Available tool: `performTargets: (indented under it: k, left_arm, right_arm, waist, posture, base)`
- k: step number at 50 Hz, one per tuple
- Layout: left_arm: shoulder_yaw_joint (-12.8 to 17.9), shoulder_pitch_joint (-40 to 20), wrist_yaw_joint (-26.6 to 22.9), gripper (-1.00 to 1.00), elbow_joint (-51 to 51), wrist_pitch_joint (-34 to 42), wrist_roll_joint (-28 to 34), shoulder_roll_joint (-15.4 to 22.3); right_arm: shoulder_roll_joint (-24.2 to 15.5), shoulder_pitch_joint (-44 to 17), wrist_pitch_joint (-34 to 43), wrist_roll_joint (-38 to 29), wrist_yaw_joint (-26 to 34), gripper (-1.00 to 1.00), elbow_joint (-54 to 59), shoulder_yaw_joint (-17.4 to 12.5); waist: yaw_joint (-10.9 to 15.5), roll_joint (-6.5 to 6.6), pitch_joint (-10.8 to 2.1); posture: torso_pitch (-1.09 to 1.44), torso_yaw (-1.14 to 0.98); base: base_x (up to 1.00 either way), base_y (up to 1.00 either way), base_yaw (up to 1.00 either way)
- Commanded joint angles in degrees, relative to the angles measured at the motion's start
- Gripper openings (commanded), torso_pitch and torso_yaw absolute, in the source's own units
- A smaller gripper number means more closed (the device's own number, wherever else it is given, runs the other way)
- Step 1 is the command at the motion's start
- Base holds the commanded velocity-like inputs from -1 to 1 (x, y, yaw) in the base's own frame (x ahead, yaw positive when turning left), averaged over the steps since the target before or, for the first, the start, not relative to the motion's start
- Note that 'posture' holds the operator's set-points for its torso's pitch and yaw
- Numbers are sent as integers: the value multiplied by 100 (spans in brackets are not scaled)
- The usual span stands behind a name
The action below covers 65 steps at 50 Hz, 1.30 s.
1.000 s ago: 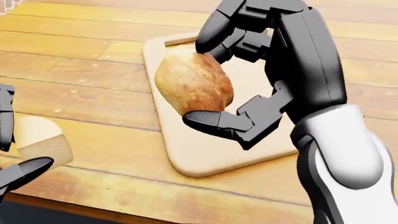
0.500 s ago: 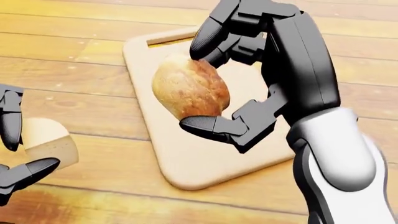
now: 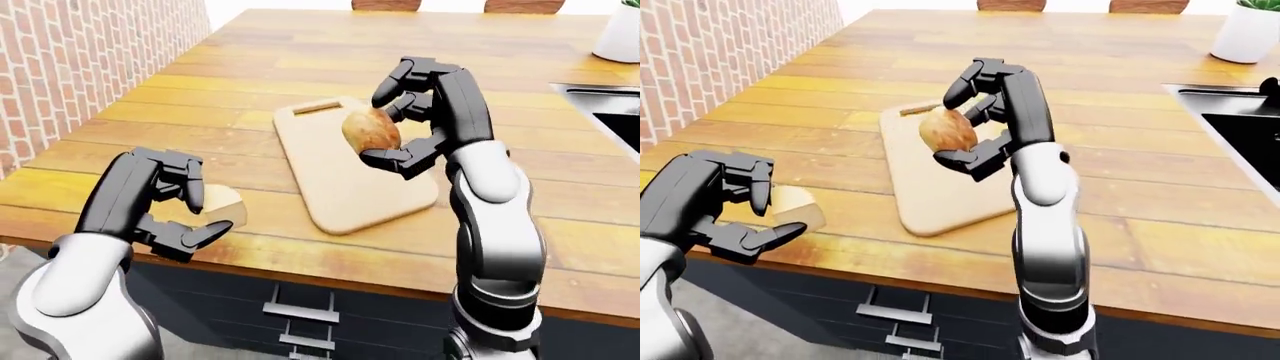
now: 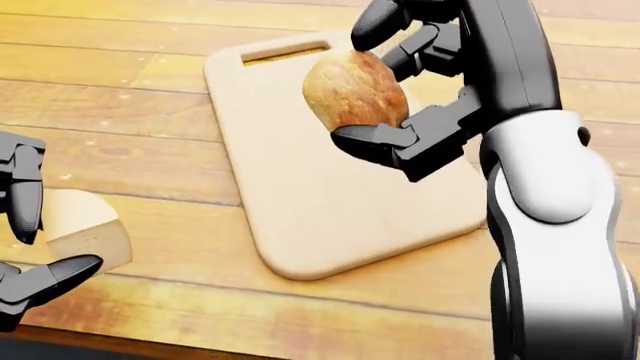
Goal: Place the bread and cheese on the cutting board.
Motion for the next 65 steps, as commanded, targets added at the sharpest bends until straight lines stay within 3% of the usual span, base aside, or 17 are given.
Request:
performTargets:
  k: [1,21,31,46,47,49,53,54,65]
  left_arm:
    - [59,-126,67,-100,-148,-115,46,57]
    - [109,-25,142,-100,-163,-177,-61,36]
    - [119,-115,78,-100,-229,-55,-68,108]
    - [117,-49,148,-100,-197,-120,-95,70]
    - [121,-58,142,-100,-200,-110,-92,77]
    - [122,-56,144,-100,-193,-113,-91,80]
    - [142,-34,149,-100,-198,-125,-103,77]
    - [146,-30,152,-100,-198,-126,-105,77]
    - [201,47,151,-100,-246,-141,-140,87]
  right_arm:
    - [-28,-218,-231,-96,-42,-100,-90,-70]
    - [-165,-727,-1082,-560,-515,-100,1906,-197]
    - [-301,-698,-1751,-419,-923,-100,2963,-352]
    - [-320,-527,-1708,-381,-949,-100,3049,-347]
    - [-337,-517,-1780,-378,-938,-29,3078,-336]
    - [-325,-507,-1751,-356,-897,-36,3066,-340]
    - [-311,-453,-1742,-301,-815,15,3076,-329]
    - [-305,-441,-1714,-313,-812,0,3062,-323]
    - [-298,-359,-1667,-360,-597,-7,3053,-282]
  waist:
    - [3,18,-129]
    - [10,15,-195]
    - [18,1,-215]
    - [32,-40,-210]
    - [33,-42,-209]
    - [32,-42,-205]
    - [31,-41,-207]
    - [31,-42,-207]
    - [36,-47,-217]
  posture:
    - [0,0]
    - [0,0]
    - [0,0]
    - [0,0]
    - [0,0]
    - [0,0]
    - [0,0]
    - [0,0]
    - [0,0]
  base:
    - [0,0,0]
    - [0,0,0]
    - [0,0,0]
    - [0,0,0]
    - [0,0,0]
    - [0,0,0]
    - [0,0,0]
    - [0,0,0]
    - [0,0,0]
